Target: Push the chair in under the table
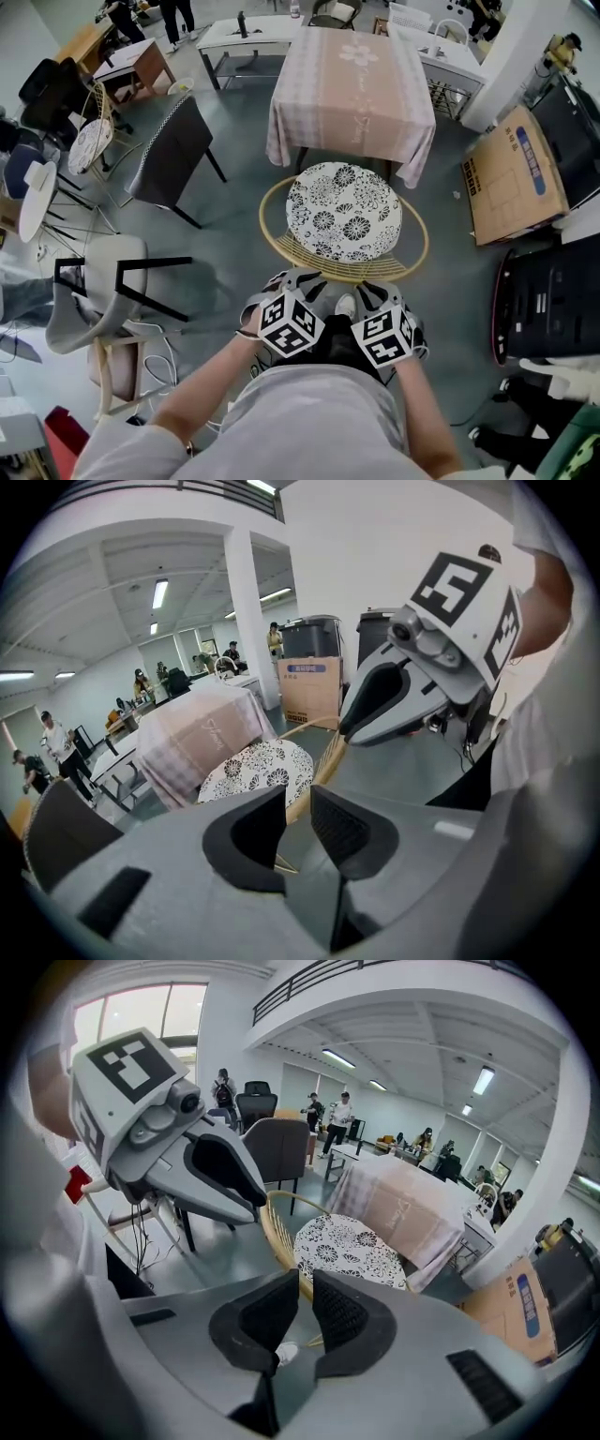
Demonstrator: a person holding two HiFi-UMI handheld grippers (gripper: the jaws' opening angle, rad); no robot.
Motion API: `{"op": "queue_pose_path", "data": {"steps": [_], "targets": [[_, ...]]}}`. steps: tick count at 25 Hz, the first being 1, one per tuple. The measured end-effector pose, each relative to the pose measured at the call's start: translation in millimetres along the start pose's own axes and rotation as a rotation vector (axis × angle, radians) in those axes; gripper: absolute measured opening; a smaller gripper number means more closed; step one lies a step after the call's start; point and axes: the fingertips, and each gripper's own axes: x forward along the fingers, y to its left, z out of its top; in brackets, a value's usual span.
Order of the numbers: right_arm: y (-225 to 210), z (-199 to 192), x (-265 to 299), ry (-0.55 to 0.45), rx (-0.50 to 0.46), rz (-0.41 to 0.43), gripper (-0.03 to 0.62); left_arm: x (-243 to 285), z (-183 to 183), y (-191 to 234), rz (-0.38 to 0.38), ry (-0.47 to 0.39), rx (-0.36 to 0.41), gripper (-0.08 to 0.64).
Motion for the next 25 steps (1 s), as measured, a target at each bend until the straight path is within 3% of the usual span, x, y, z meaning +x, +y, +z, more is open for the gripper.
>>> {"op": "queue_pose_path", "data": {"steps": [7, 13, 23, 25], "targets": [[3, -14, 11, 0.066, -0.158, 0.012, 0.075, 12, -10, -1, -0.048, 0.047, 0.135, 0.144], [1, -29, 27, 0.126, -0.356, -0.010, 0.089, 22, -40, 5, -0.070, 0.158, 0.339, 0.173], [1, -40, 52, 0.192, -0.560, -0.021, 0.094, 42, -52, 19, -0.027, 0.227, 0.549, 0.170], [0, -40, 55, 0.202, -0.599, -0.043, 0.092, 44, -51, 21, -0.016, 0.232, 0.585, 0.091]]}}
